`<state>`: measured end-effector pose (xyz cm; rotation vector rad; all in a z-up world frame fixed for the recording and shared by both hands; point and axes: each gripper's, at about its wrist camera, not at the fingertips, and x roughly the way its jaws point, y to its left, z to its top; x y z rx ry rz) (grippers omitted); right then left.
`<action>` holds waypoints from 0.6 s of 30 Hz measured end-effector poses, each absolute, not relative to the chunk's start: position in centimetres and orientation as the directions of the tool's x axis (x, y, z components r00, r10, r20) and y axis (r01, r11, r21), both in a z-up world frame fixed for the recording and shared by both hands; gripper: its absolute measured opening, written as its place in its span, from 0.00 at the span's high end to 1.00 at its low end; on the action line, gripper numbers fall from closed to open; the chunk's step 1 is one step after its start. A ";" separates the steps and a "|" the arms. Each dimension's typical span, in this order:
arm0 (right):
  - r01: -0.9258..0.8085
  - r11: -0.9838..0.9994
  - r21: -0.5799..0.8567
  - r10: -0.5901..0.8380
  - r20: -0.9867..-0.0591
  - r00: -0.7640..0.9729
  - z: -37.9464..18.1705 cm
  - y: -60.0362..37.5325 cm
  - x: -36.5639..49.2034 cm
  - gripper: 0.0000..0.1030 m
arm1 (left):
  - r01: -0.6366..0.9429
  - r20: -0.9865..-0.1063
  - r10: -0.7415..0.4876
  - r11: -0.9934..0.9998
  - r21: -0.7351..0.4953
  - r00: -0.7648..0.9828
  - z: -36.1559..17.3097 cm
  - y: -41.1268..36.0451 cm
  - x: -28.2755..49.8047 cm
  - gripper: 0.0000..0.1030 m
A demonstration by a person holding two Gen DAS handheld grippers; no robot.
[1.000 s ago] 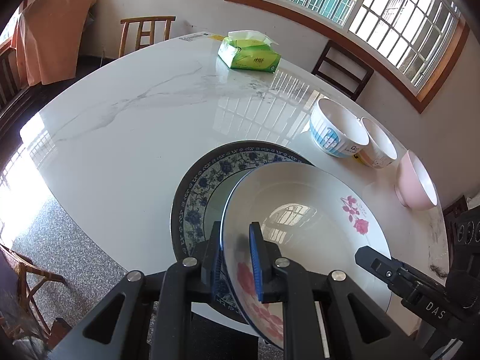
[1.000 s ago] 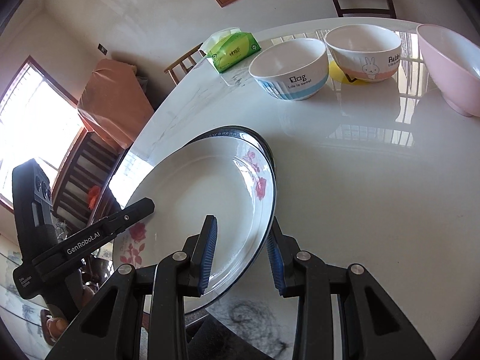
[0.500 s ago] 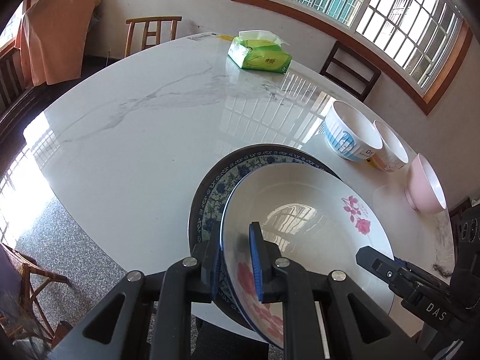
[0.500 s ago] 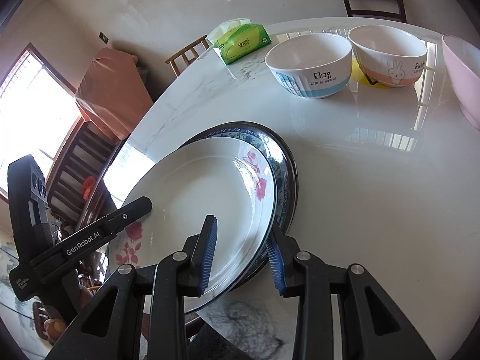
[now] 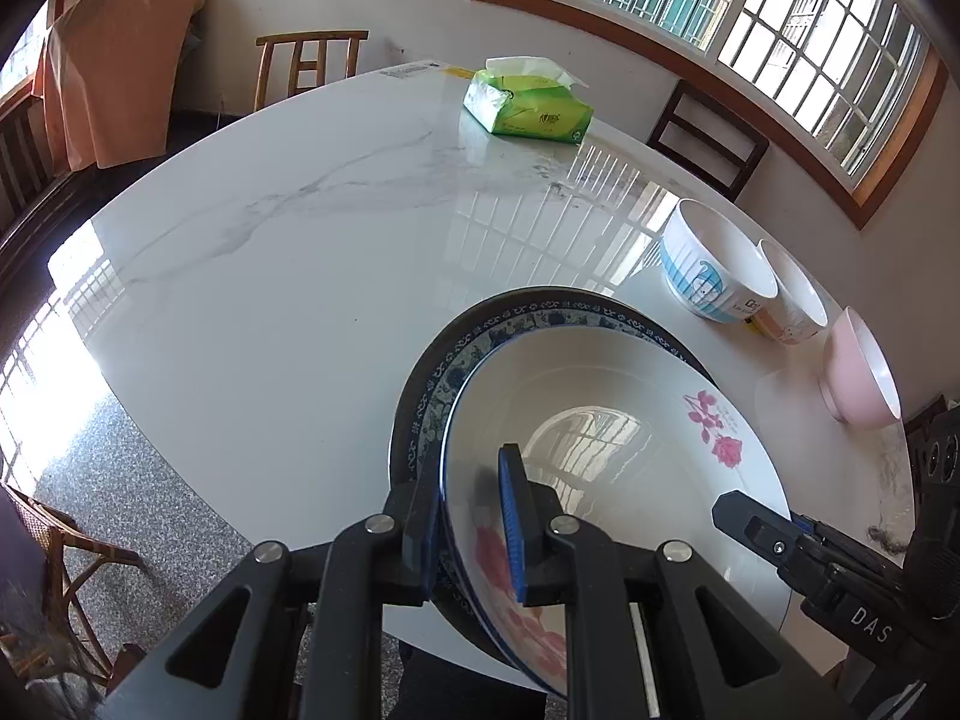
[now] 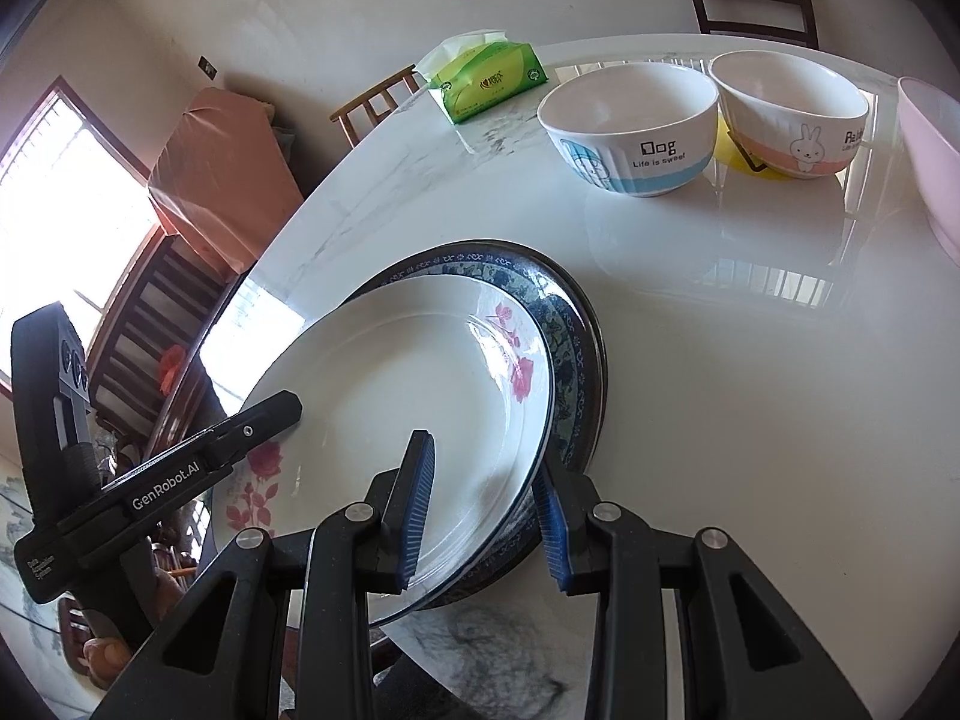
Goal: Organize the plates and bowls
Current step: 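Lower the pink-flower plate onto the blue-and-white plate stack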
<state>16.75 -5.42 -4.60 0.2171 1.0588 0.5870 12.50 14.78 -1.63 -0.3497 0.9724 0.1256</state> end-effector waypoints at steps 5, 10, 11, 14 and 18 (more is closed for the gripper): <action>-0.350 0.829 0.436 0.548 -0.759 0.352 -4.8 -5.2 16.8 0.69 | -0.262 -0.829 -0.057 0.935 -0.240 0.557 -1.8 15.0 12.6 0.84; -0.350 0.829 0.437 0.548 -0.761 0.348 -5.0 -5.0 16.9 0.69 | -0.264 -0.831 -0.059 0.934 -0.242 0.552 -2.1 15.2 12.7 0.84; -0.350 0.829 0.437 0.548 -0.761 0.347 -5.0 -5.0 16.9 0.69 | -0.264 -0.832 -0.060 0.934 -0.242 0.551 -2.2 15.2 12.7 0.84; -0.353 0.831 0.431 0.544 -0.761 0.352 -5.0 -4.9 16.9 0.69 | -0.264 -0.833 -0.061 0.933 -0.243 0.549 -2.3 15.2 12.8 0.84; -0.358 0.834 0.420 0.538 -0.762 0.360 -5.0 -4.7 16.9 0.69 | -0.270 -0.835 -0.057 0.932 -0.241 0.548 -2.4 15.4 12.9 0.84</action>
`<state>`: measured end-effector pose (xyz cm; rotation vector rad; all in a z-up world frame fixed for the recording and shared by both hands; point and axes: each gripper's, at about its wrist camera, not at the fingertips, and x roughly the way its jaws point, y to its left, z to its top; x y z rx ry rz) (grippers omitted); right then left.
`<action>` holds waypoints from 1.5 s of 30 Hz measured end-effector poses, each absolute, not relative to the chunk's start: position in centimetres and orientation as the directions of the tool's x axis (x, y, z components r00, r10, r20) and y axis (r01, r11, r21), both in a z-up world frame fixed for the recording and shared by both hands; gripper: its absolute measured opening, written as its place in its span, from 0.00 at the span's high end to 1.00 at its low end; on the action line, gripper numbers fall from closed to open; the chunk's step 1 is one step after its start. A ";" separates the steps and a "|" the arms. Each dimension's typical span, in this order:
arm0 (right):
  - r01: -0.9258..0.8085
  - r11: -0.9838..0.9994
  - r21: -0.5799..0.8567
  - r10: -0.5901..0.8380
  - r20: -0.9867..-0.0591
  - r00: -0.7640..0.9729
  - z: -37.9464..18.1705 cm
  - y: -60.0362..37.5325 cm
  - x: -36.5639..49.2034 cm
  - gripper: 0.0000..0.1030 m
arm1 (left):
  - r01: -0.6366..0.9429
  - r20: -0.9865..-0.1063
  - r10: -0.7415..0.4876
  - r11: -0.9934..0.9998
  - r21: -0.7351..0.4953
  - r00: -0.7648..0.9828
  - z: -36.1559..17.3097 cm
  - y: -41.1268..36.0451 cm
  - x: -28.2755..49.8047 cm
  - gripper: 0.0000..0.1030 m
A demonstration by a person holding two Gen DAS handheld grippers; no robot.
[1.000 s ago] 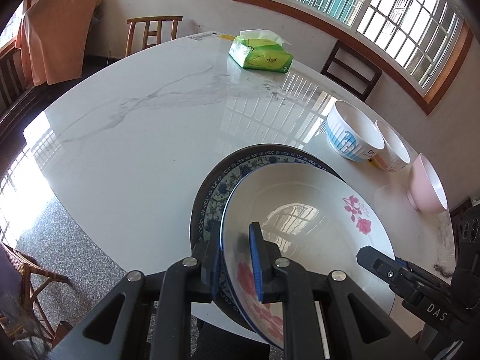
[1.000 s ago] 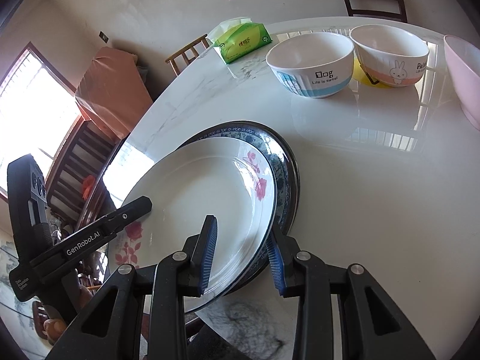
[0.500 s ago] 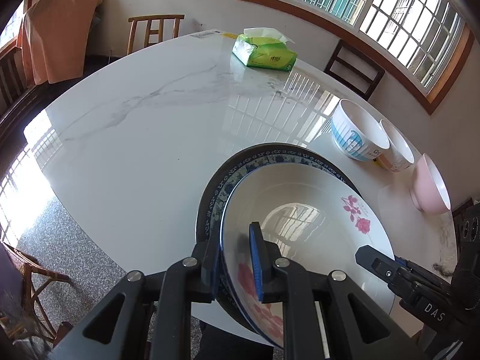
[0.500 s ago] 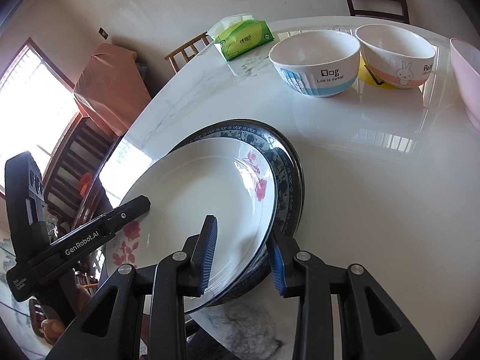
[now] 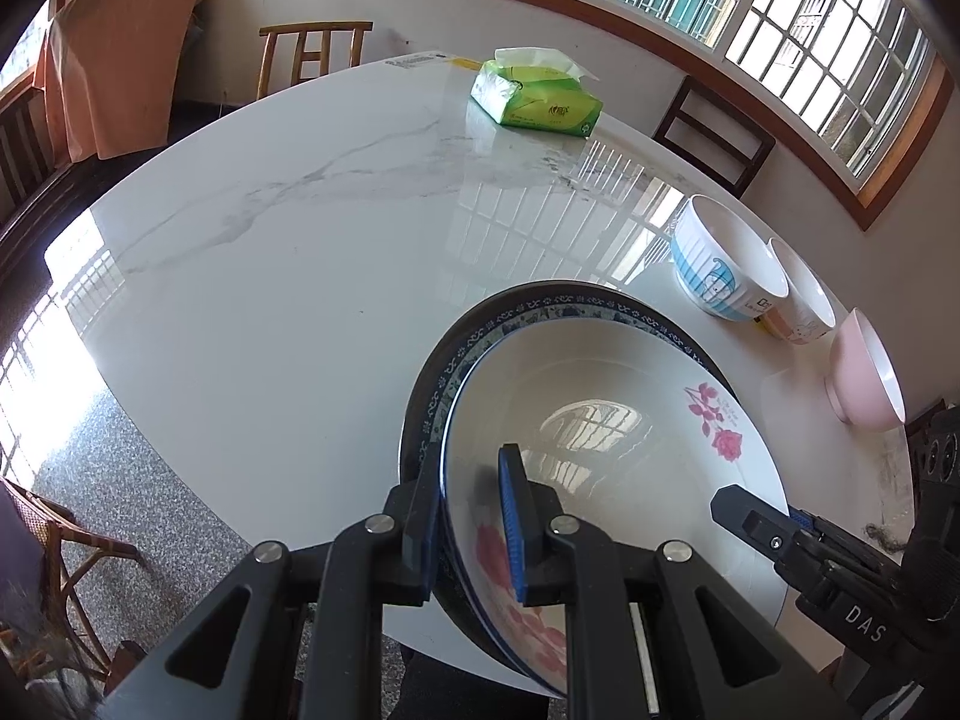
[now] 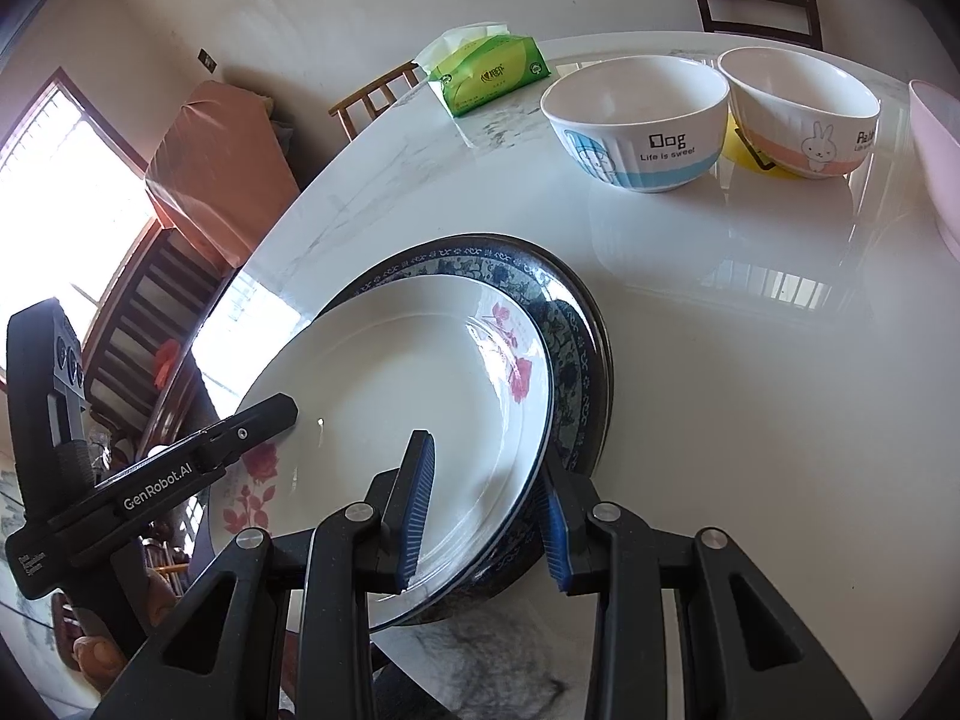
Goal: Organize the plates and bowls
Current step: 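Lower the pink-flower plate onto the blue-and-white plate stack, then open both tools and pull them back from the plate stack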
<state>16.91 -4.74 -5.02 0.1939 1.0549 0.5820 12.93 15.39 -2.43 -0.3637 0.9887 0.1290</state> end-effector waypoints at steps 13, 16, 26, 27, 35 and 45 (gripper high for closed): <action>-0.401 0.849 0.344 0.503 -0.756 0.418 -4.6 -3.9 16.9 0.68 | -0.254 -0.780 -0.011 0.943 -0.217 0.626 0.3 15.3 12.5 0.82; -0.405 0.872 0.276 0.458 -0.752 0.474 -4.3 -3.7 16.9 0.65 | -0.253 -0.786 -0.017 0.943 -0.218 0.617 0.1 15.0 12.4 0.81; -0.444 0.877 0.185 0.447 -0.654 0.610 -1.6 -4.1 15.6 0.43 | -0.240 -0.798 -0.037 0.945 -0.224 0.601 0.0 14.1 11.6 0.81; -0.436 0.879 0.192 0.447 -0.650 0.614 -1.6 -4.5 15.4 0.43 | -0.235 -0.798 -0.039 0.946 -0.223 0.601 0.1 13.8 11.5 0.81; -0.317 0.921 0.226 0.384 -0.657 0.649 -2.9 -10.9 13.4 0.43 | -0.149 -0.811 -0.087 0.966 -0.210 0.579 0.6 9.7 11.7 0.79; -0.047 0.967 0.251 0.207 -0.661 0.721 -3.9 -25.0 11.5 0.39 | 0.042 -0.835 -0.363 0.924 -0.380 0.413 0.9 -0.6 15.8 0.79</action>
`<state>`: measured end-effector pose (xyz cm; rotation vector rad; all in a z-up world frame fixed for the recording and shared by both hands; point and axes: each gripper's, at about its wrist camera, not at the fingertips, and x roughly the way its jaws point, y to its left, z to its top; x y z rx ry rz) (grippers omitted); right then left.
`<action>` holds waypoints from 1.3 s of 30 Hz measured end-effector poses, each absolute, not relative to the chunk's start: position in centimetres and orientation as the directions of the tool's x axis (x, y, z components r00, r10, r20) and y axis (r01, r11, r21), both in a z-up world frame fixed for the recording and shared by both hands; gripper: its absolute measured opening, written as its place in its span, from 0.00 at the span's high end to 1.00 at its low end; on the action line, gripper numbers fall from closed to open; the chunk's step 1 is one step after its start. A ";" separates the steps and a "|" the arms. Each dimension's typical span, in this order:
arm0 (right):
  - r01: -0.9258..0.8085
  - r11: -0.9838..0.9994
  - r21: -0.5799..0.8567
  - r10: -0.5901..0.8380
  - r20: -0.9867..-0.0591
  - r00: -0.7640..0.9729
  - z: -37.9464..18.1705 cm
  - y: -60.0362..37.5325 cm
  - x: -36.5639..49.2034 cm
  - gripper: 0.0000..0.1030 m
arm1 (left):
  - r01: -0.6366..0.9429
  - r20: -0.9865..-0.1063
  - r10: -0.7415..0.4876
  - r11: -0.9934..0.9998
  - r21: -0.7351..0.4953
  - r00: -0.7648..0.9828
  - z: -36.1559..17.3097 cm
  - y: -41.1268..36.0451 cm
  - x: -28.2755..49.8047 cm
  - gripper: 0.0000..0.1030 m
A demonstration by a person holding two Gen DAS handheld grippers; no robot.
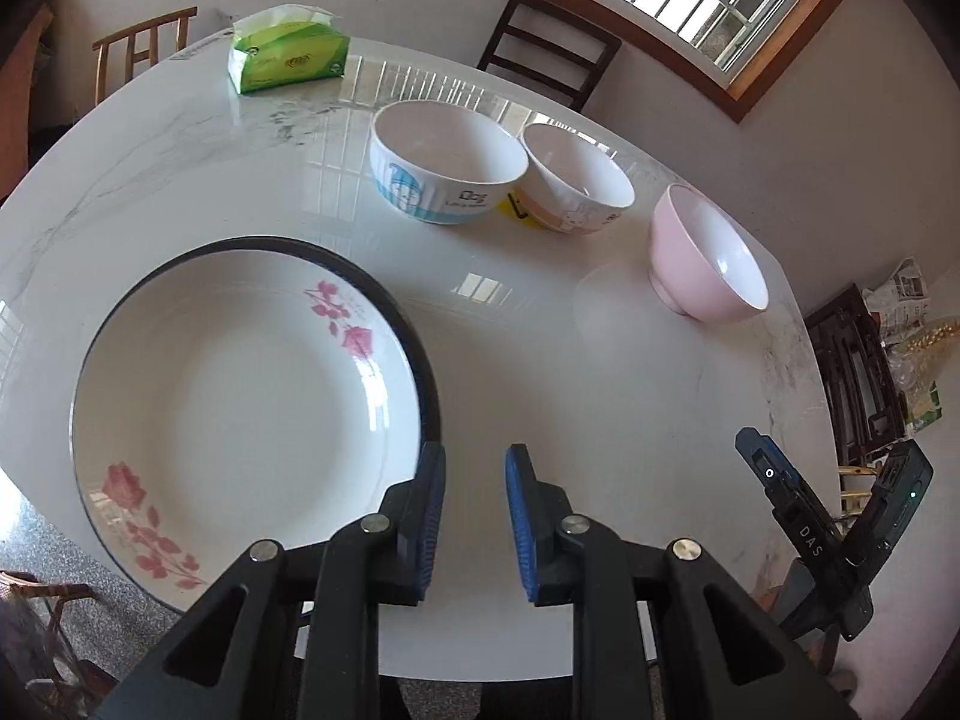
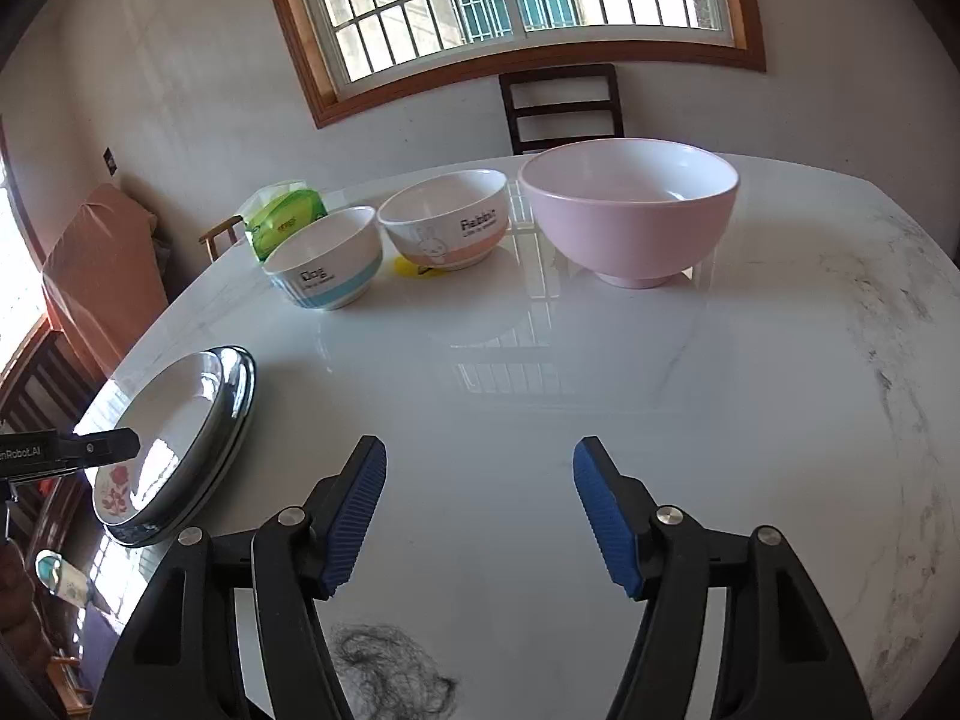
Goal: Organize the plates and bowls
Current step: 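Open both tools and pull them back from the plate stack, then move both tools to the pink bowl rim and close on it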
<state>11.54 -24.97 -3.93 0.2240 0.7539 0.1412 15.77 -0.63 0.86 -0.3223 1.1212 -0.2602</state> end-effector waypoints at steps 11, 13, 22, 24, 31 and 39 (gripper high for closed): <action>0.029 0.946 0.324 0.200 -0.650 0.733 1.7 -37.5 16.4 0.38 | 0.154 -0.745 -0.592 0.803 -0.575 0.308 4.2 -12.1 26.1 0.79; 0.034 0.941 0.336 0.213 -0.667 0.714 2.5 -38.4 18.7 0.38 | 0.136 -0.739 -0.602 0.795 -0.592 0.303 4.0 -13.2 27.9 0.79; 0.054 0.920 0.388 0.275 -0.739 0.615 2.1 -40.3 27.3 0.38 | 0.048 -0.733 -0.638 0.761 -0.647 0.238 1.4 -15.6 34.1 0.79; 0.066 0.922 0.382 0.269 -0.752 0.601 1.6 -40.5 28.5 0.38 | 0.041 -0.738 -0.630 0.767 -0.640 0.242 1.0 -15.9 34.7 0.77; 0.077 0.927 0.366 0.263 -0.782 0.565 0.1 -40.6 31.4 0.38 | -0.024 -0.727 -0.633 0.750 -0.661 0.266 0.7 -14.8 34.5 0.62; 0.073 0.939 0.335 0.246 -0.807 0.536 -0.6 -40.0 32.7 0.38 | -0.033 -0.791 -0.549 0.816 -0.577 0.272 0.2 -16.1 35.3 0.51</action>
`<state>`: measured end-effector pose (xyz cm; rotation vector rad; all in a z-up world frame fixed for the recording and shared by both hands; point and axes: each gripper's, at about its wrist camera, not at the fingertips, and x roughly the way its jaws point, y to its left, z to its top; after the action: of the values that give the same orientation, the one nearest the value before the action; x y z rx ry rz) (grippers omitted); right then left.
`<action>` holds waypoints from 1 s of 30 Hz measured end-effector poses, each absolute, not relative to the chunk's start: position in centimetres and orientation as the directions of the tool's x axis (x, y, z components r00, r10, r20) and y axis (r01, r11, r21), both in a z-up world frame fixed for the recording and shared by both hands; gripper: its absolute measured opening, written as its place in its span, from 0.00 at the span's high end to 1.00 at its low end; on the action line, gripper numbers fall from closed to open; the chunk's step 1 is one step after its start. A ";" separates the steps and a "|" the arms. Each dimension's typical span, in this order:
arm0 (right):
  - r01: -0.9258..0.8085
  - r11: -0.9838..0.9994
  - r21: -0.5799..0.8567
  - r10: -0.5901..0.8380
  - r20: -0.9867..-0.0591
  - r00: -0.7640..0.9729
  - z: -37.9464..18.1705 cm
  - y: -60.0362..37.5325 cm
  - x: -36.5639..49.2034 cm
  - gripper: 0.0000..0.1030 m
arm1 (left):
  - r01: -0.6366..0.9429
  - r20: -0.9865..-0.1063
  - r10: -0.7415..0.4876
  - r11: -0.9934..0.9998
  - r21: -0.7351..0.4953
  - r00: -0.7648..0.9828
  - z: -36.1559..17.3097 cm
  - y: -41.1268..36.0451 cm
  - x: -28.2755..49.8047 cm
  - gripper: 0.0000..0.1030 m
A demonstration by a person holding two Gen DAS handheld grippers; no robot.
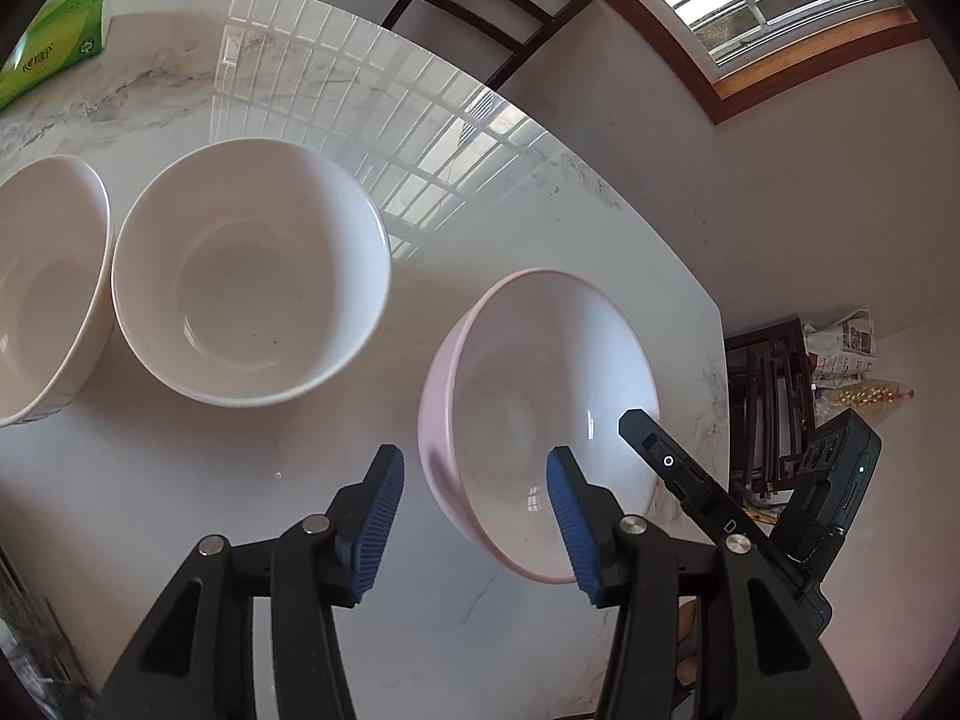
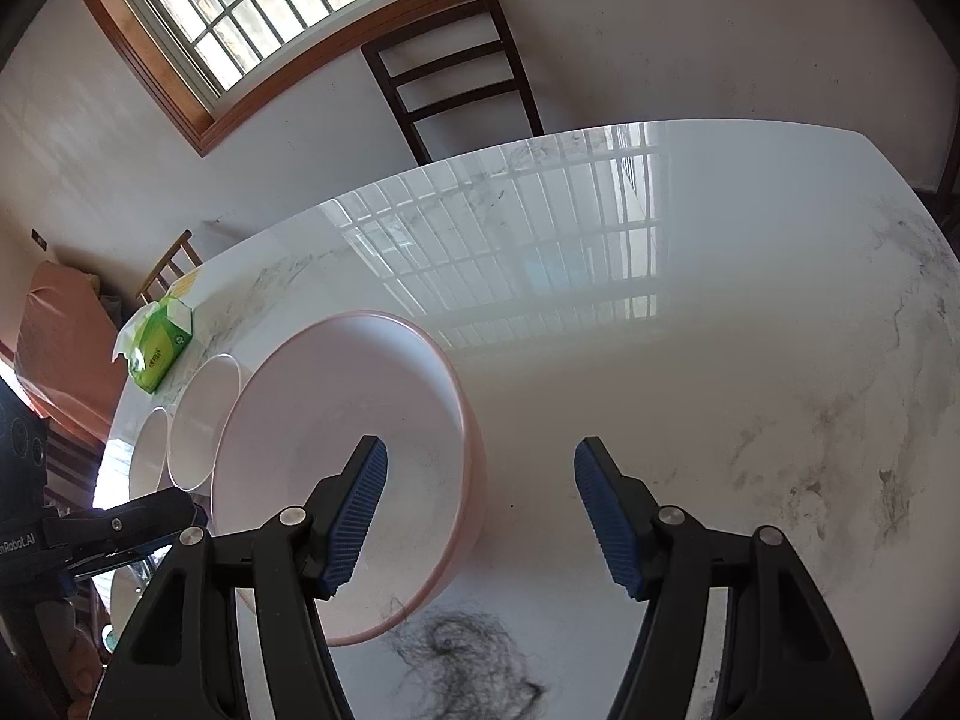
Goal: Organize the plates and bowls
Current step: 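Move both tools to the pink bowl rim and close on it, then lift the pink bowl with both tools and carry it beside the plate stack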
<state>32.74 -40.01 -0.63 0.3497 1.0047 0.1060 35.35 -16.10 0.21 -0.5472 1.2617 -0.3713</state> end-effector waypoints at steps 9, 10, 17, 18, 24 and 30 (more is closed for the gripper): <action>0.077 0.955 0.287 0.215 -0.846 0.488 -2.2 -39.6 34.6 0.50 | -0.037 -0.862 -0.453 0.880 -0.473 0.225 -2.4 -17.9 36.4 0.81; 0.074 0.956 0.283 0.216 -0.854 0.474 -2.6 -39.4 34.7 0.55 | -0.033 -0.866 -0.446 0.885 -0.465 0.227 -2.4 -17.9 36.2 0.82; 0.033 0.940 0.340 0.296 -0.858 0.420 -3.4 -38.3 32.3 0.85 | -0.042 -0.871 -0.438 0.888 -0.458 0.224 -1.1 -15.1 31.2 0.85; 0.030 0.937 0.347 0.304 -0.856 0.418 -3.2 -38.1 31.5 0.84 | -0.035 -0.871 -0.435 0.890 -0.454 0.229 -0.6 -14.5 30.3 0.85; -0.017 0.911 0.412 0.383 -0.829 0.408 -1.5 -35.2 25.9 0.81 | -0.042 -0.864 -0.428 0.890 -0.454 0.267 1.8 -9.9 24.1 0.85; -0.081 0.887 0.454 0.449 -0.810 0.377 -0.7 -30.6 20.5 0.79 | -0.067 -0.870 -0.404 0.897 -0.438 0.283 2.5 -5.4 19.1 0.84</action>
<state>20.46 -30.55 -0.67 0.3687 1.1403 0.3487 19.14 -5.37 2.53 -0.4326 1.2745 -0.2348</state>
